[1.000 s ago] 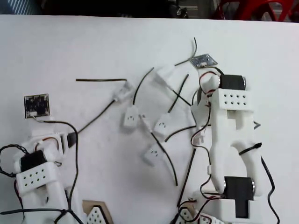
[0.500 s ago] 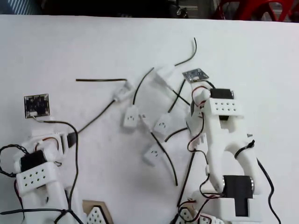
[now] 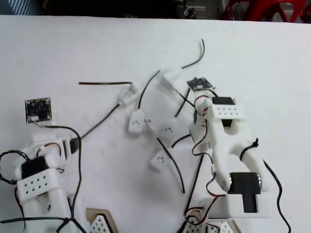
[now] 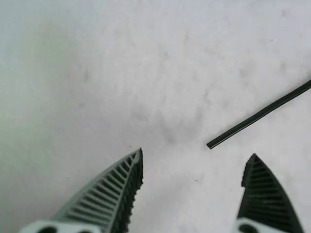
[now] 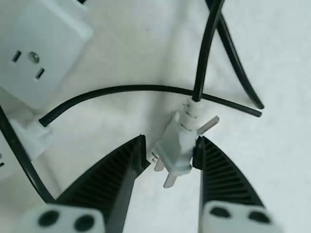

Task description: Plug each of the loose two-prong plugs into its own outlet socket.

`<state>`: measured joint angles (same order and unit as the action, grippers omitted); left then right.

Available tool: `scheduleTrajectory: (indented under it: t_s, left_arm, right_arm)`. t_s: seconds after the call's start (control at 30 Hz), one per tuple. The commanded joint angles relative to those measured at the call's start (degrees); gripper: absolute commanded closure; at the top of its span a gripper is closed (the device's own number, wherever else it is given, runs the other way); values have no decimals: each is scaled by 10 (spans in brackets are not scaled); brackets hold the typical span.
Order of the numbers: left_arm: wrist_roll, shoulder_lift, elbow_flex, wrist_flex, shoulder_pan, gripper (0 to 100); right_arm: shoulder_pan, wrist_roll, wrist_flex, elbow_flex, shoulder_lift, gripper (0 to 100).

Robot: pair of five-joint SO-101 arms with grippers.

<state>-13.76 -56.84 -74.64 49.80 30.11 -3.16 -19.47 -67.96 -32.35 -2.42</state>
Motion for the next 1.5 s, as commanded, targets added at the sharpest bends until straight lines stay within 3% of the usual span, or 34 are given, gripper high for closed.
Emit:
scheduleTrajectory:
  t_s: [0.0,0.53,0.73,1.1,1.47]
  left_arm:
    - [-3,-19,2,-11,1,676]
    - [-3,-19,2,-11,1,676]
    - [-3,-19,2,-11,1,676]
    - [-3,-19,2,-11,1,676]
    - [-3,-19,2,-11,1,676]
  right_arm:
    - [-1,5,5,13,0,840]
    - [13,6,-14,31,0,842]
    - [19,31,22,32,5,947]
    - [17,29,16,32,-7,979]
    - [6,28,-109,28,-248,981]
